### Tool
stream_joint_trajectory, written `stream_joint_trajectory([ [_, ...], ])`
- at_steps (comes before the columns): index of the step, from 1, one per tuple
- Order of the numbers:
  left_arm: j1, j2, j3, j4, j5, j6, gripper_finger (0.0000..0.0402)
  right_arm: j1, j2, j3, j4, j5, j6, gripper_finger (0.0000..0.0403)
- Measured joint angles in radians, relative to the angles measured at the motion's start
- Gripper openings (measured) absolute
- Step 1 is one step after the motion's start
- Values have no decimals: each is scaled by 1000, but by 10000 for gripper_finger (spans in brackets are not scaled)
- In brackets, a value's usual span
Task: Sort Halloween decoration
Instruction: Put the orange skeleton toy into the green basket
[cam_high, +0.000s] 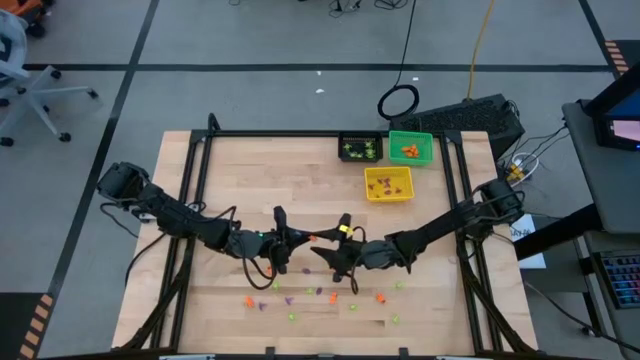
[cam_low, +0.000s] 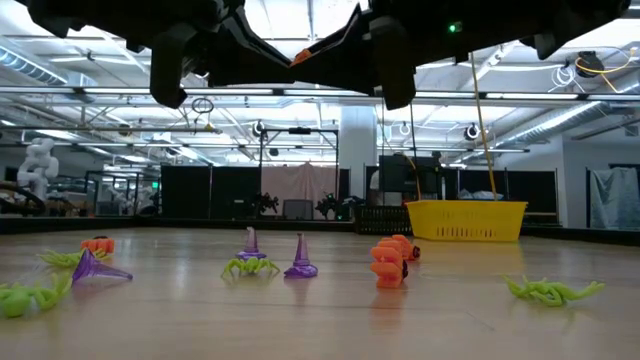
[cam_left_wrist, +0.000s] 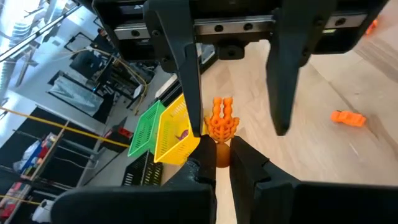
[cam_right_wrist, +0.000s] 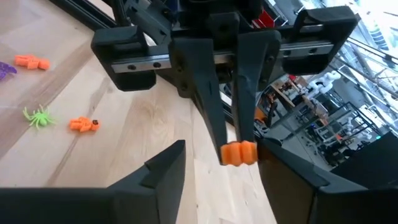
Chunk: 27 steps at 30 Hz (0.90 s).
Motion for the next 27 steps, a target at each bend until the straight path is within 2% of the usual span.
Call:
stream_joint_trajectory([
  [8, 0, 0, 0, -3, 2, 0, 41, 24, -6, 0, 1, 51, -23, 134],
  [27, 0, 0, 0, -3, 34, 0, 45, 24, -6, 0, 1, 48, -22, 55],
])
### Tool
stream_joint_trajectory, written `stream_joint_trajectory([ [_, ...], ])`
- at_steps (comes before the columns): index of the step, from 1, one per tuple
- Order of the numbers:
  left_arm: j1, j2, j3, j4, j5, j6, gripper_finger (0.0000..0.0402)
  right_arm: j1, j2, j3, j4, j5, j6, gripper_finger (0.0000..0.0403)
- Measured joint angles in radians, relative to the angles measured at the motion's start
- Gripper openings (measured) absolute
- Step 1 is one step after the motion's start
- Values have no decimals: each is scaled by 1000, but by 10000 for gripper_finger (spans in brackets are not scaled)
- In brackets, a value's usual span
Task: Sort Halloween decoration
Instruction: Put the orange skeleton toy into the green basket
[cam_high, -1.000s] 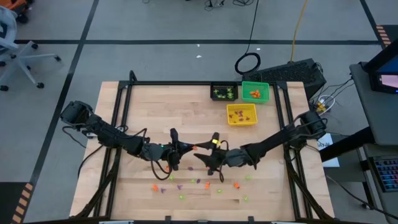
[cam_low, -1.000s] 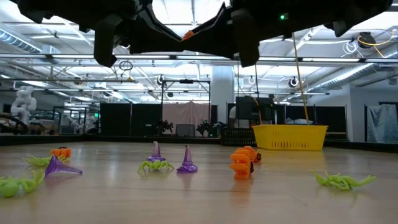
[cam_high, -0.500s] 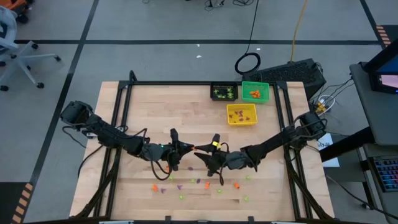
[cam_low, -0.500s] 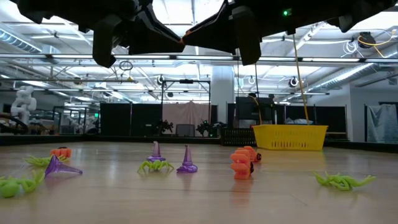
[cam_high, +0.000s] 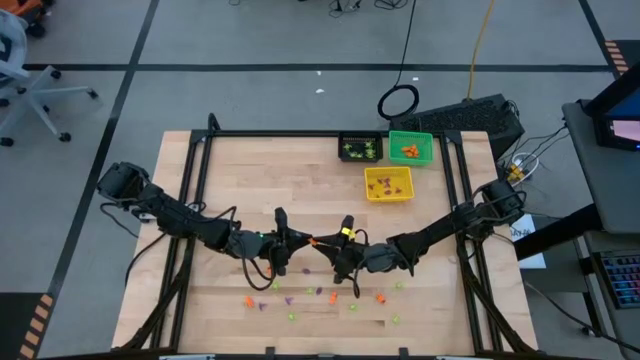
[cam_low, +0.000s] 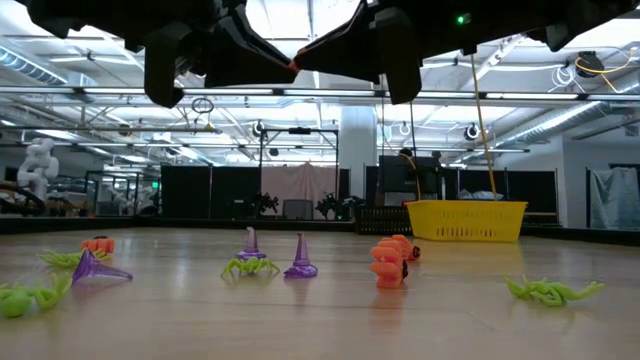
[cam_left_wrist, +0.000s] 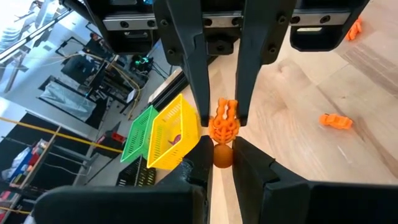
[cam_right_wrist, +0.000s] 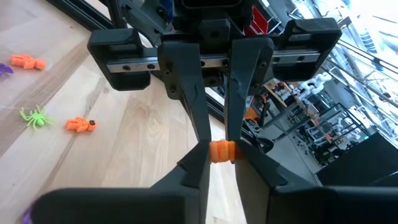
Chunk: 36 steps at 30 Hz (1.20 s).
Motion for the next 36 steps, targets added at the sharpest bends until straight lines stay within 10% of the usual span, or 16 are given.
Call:
stream_joint_trajectory([
  [20, 0, 0, 0, 0, 10, -2, 55, 0, -1, 0, -1, -5, 14, 9],
  [36, -31, 0, 0, 11, 17, -151, 259, 10, 0, 0, -47, 56, 26, 8],
])
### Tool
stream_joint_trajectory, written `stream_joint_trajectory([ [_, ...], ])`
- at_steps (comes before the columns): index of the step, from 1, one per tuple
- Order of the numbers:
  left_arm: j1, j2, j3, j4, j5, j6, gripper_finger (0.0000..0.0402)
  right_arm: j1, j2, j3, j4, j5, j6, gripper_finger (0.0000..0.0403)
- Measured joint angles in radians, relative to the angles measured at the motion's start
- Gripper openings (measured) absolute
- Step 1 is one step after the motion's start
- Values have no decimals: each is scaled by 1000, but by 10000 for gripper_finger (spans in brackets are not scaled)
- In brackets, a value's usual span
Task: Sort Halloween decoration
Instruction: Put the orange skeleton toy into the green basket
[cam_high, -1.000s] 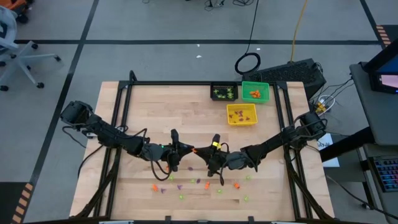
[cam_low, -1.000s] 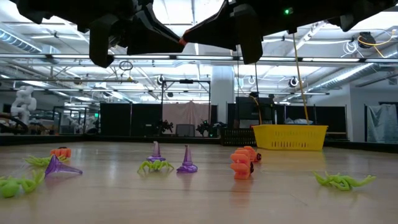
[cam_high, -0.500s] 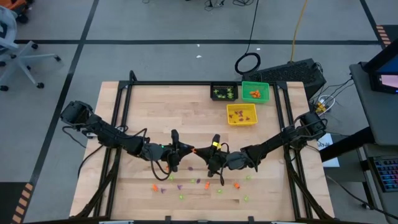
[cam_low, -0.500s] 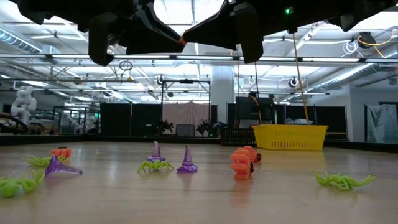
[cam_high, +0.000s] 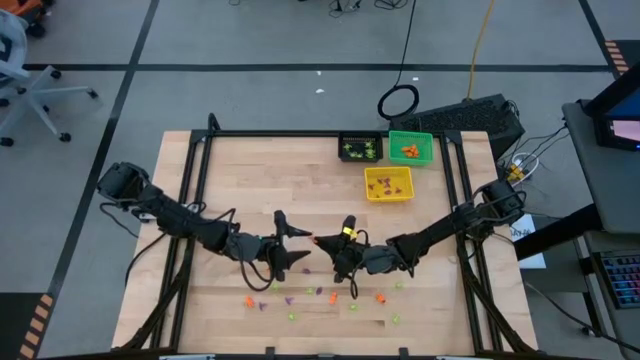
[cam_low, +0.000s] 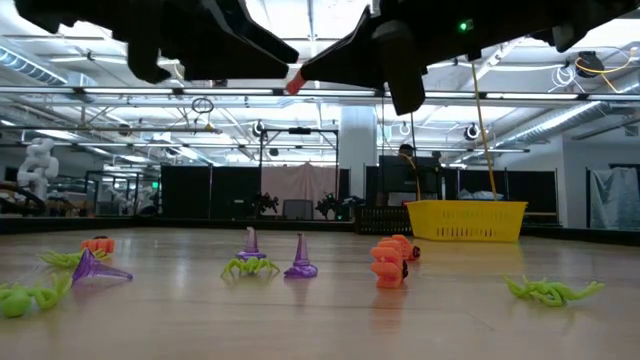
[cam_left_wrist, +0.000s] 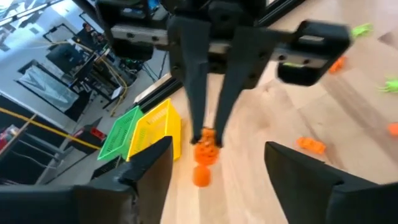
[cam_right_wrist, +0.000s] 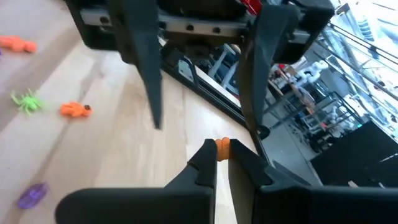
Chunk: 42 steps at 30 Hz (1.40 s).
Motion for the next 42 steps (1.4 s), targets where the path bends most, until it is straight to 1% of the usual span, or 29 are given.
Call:
stream_joint_trajectory([
  [4, -34, 0, 0, 0, -28, -6, 278, 13, -9, 0, -2, 1, 0, 8],
  [6, -55, 0, 0, 4, -74, -7, 280, 22, -23, 0, -7, 13, 0, 8],
  [9, -86, 0, 0, 33, -171, -6, 281, 38, -55, 0, -43, 85, 4, 8],
  [11, -104, -3, 0, 60, -225, -6, 281, 51, -89, 0, -110, 133, 32, 8],
  [13, -116, -14, 0, 85, -258, -6, 281, 61, -134, 0, -199, 157, 85, 8],
  [18, -132, -51, 0, 106, -265, -36, 281, 60, -280, 0, -491, 156, 277, 8],
  [19, -132, -54, 0, 108, -254, -48, 281, 54, -315, 0, -544, 155, 310, 8],
  [21, -132, -59, 0, 105, -199, -56, 278, 40, -386, 0, -634, 154, 363, 8],
  [22, -131, -60, 0, 106, -148, -57, 274, 33, -423, 0, -674, 154, 384, 8],
  [25, -117, -60, 0, 122, 51, -57, 255, 2, -532, 0, -785, 154, 438, 8],
  [27, -102, -60, 0, 151, 133, -57, 238, -28, -602, 0, -850, 153, 467, 8],
  [29, -87, -60, 0, 158, 155, -57, 220, -70, -668, 0, -907, 154, 495, 8],
  [32, -64, -60, 0, 151, 153, -64, 195, -148, -751, 0, -960, 153, 516, 8],
  [36, -28, -60, 0, 117, 149, -114, 170, -269, -840, 0, -1021, 148, 506, 8],
  [42, 9, -60, 0, 92, 146, -164, 153, -478, -912, 0, -1136, 53, 517, 8],
])
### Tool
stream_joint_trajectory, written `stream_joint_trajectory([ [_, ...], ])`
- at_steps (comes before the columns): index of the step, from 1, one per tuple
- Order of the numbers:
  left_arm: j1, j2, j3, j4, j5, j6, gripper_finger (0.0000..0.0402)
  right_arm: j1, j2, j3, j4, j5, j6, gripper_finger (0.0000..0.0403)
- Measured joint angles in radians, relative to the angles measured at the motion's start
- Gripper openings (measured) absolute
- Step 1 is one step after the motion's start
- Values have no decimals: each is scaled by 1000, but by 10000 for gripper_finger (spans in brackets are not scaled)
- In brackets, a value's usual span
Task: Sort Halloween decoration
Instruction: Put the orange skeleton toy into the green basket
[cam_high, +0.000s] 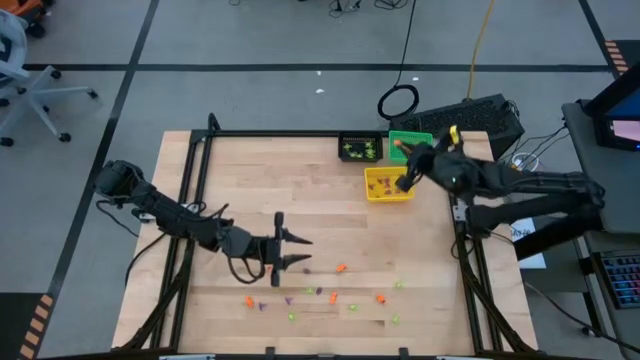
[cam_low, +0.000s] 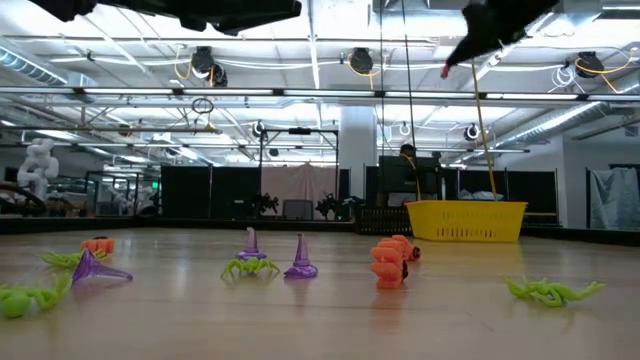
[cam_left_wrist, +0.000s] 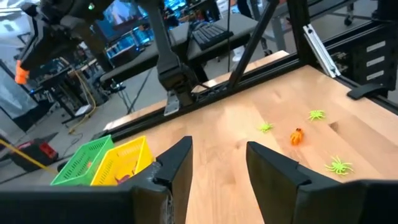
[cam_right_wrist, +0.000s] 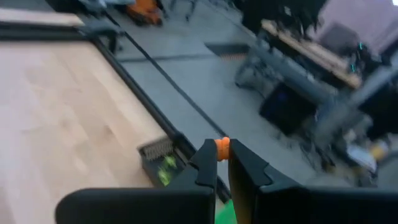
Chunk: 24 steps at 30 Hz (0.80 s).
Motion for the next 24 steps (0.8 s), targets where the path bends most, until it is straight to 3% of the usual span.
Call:
stream_joint_trajectory([
  [8, 6, 0, 0, -16, 0, -25, 152, -293, 70, 0, -164, -194, 86, 8],
  [24, 6, 0, 0, -50, 0, -26, 152, -775, 411, 0, -161, -547, 43, 8],
])
